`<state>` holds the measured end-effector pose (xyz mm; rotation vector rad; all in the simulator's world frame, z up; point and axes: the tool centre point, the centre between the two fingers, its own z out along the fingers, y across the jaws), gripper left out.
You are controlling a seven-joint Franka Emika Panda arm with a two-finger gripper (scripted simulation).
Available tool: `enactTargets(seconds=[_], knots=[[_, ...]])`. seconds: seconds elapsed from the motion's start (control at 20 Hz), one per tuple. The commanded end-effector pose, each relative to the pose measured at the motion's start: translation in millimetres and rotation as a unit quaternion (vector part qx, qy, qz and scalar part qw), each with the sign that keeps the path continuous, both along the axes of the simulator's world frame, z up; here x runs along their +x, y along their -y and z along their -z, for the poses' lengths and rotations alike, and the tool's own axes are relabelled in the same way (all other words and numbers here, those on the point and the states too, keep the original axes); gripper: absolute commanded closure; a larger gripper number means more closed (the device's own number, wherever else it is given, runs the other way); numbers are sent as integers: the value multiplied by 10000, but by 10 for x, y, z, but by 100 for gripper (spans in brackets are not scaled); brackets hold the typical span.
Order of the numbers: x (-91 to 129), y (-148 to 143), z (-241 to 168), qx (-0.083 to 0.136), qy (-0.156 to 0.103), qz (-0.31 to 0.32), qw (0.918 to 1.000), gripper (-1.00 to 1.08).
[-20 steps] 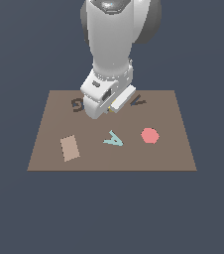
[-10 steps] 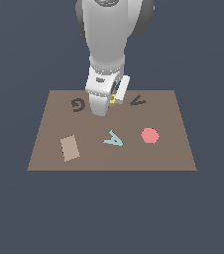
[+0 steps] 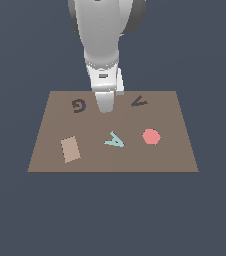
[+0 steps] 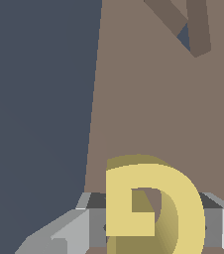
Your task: Insert a designated object into the corresponding slot on a board.
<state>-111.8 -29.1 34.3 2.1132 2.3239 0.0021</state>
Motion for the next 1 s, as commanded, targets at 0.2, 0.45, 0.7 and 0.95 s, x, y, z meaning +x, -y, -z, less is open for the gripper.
enactTargets(seconds=[0.2, 0.45, 0.7, 0.95], knots=[[-71, 139, -11, -2, 4, -1224, 9925, 108], [-99, 254, -17, -3, 5, -2123, 9772, 108], [-106, 372, -24, -4, 6, -2992, 9542, 108], [-91, 489, -31, -5, 6, -3831, 9237, 108]])
